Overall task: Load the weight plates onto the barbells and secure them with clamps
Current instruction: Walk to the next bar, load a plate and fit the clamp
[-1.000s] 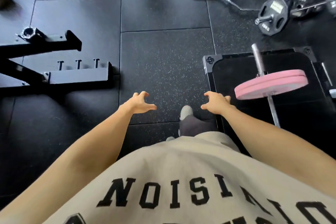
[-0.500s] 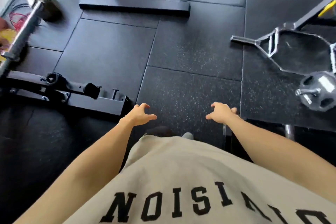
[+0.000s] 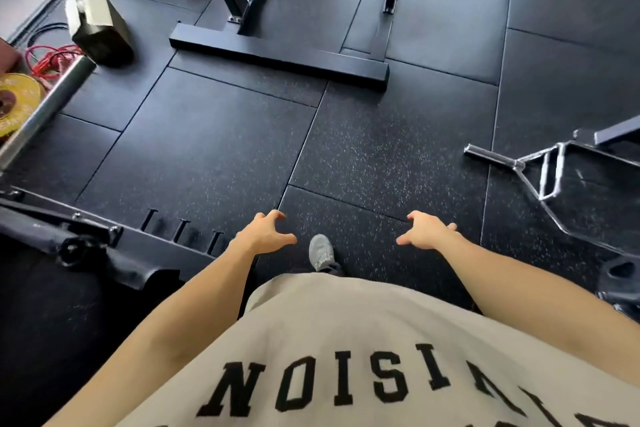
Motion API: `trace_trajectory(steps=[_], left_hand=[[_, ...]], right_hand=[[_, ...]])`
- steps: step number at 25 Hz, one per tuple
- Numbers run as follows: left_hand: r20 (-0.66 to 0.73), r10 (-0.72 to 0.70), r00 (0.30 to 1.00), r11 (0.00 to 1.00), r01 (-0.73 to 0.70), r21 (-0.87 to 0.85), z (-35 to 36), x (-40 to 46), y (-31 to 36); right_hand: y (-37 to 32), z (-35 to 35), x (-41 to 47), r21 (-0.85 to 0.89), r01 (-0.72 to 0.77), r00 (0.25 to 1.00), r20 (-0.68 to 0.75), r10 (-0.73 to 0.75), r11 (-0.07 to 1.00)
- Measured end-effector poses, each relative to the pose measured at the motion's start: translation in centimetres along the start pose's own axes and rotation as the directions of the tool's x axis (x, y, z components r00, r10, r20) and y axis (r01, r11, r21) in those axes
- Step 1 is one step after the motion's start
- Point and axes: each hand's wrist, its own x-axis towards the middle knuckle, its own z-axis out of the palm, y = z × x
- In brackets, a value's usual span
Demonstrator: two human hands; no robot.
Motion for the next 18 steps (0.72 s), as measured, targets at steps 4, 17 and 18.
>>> trace_trajectory(steps=[4,17,18], left_hand=[[-0.027,-0.007,1.000,0.998,0.005,-0.057,-10.0,6.1,2.0],[-0.046,-0.257,0.965,0.927,0.232,-0.294,-32.2,23.2,1.7],[-0.052,-0.286,0.957,0.914,0.256,-0.315,-33.8,24.0,1.5]], right_hand=[[-7.0,-8.5,5.4,-0.035,0.038,0.998,-0.043,-0.039,0.999],[-33.5,-28.0,26.8,-0.232,0.325,0.946,0.086,-0.313,0.917],[-35.9,-29.6,28.1,-0.265,0.357,0.934,0.087,-0.347,0.896]])
